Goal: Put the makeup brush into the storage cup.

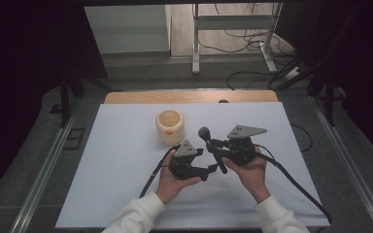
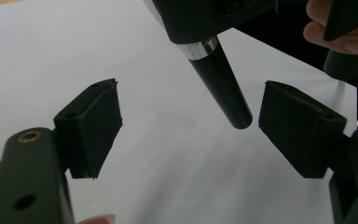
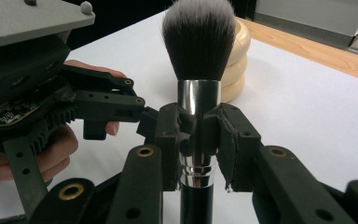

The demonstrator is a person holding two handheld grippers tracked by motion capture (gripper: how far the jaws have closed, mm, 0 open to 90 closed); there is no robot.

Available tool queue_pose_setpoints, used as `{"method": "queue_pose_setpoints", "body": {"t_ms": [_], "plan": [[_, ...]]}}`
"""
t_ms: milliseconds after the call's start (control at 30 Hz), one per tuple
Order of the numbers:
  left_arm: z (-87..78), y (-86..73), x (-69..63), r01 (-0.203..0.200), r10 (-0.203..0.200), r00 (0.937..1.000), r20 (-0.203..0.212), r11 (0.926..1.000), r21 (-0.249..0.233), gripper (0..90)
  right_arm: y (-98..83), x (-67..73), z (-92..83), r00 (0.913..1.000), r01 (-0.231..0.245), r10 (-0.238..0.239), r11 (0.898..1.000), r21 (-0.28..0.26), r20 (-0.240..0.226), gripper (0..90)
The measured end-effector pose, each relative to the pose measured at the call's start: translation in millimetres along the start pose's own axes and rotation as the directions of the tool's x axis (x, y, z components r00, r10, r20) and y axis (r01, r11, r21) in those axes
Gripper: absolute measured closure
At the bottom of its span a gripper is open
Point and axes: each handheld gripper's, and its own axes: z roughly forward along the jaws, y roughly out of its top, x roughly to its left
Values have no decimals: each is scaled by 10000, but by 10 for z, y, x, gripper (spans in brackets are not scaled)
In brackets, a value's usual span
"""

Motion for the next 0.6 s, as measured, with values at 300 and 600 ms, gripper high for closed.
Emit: {"method": "queue_pose_setpoints", "body": {"t_ms": [300,600], "plan": [[64,29,27,338,-337,9993,135,9994,-85,243,-4,4,2,10000,1,0,10000,-58,57,709],[141,48,27,458,-453,9983,380,9989,-140,330,-13,12,13,10000,-2,2,10000,-67,39,709]]}}
